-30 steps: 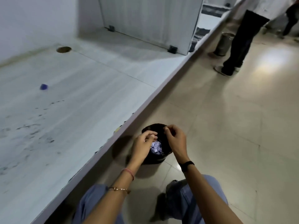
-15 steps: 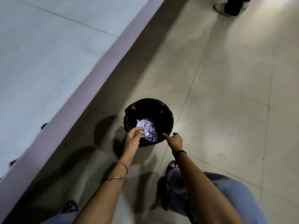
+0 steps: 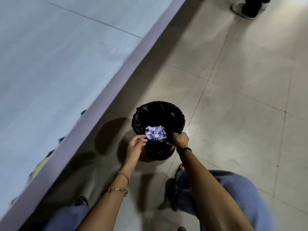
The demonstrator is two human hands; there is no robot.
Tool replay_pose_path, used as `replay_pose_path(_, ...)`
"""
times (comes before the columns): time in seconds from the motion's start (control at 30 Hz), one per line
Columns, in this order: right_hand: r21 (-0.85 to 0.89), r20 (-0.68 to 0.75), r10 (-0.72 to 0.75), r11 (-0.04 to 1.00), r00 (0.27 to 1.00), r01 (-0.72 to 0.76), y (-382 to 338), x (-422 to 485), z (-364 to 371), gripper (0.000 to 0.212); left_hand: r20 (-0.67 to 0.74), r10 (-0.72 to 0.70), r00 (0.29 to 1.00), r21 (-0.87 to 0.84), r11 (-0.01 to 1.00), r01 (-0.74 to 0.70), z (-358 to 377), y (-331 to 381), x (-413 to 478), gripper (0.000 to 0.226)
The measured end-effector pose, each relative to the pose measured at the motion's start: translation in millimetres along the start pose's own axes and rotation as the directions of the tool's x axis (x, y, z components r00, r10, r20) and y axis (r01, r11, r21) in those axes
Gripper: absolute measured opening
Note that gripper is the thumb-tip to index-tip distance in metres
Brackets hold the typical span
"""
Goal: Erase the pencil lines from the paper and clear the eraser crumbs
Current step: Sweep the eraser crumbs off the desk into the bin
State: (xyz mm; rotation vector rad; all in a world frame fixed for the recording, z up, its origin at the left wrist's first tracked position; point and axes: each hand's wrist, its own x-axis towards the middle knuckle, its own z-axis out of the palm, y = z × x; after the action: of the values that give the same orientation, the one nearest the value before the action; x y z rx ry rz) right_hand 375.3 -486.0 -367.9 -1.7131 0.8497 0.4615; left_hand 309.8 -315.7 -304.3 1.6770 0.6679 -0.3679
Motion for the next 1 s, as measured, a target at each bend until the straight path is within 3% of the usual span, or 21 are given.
replay_pose_path(0.1,0.005,0.026,-0.02,1.0,0.999,0.02,-23.3,-63.5,-17.3,0.01,-0.023,0.064,0.998,-0.037,0.997,-0.065,-11.3,19.0,-29.3,0.026)
replay_pose_path(0.3,0.05,0.053,-0.162,0.986,0.985,0.16,-36.6,-159.8,-42.6,0.018,-0.052,0.213,0.976,-0.064,0.974,-0.216,-35.8,50.3,-99.5,0.018)
replay_pose_path(0.4,0.074,0.043,-0.262,0.963,0.964,0.258,-42.7,-205.7,-57.5,0.015,-0.043,0.301,0.953,-0.01,0.953,-0.301,-51.2,58.6,-137.0,0.019)
replay_pose_path(0.6,0.149,0.047,-0.456,0.883,0.889,0.445,-40.4,-290.4,-79.9,0.034,0.002,0.505,0.863,0.1,0.858,-0.503,-83.0,55.7,-224.5,0.02)
replay_pose_path(0.77,0.203,0.117,-0.499,0.859,0.859,0.471,-18.4,-337.5,-86.7,0.035,-0.041,0.636,0.771,0.168,0.765,-0.622,-107.0,48.6,-282.3,0.018)
replay_pose_path(1.0,0.29,0.263,-0.441,0.885,0.858,0.366,2.9,-380.5,-79.0,0.034,-0.219,0.693,0.687,0.198,0.721,-0.665,-147.6,47.3,-335.5,0.02)
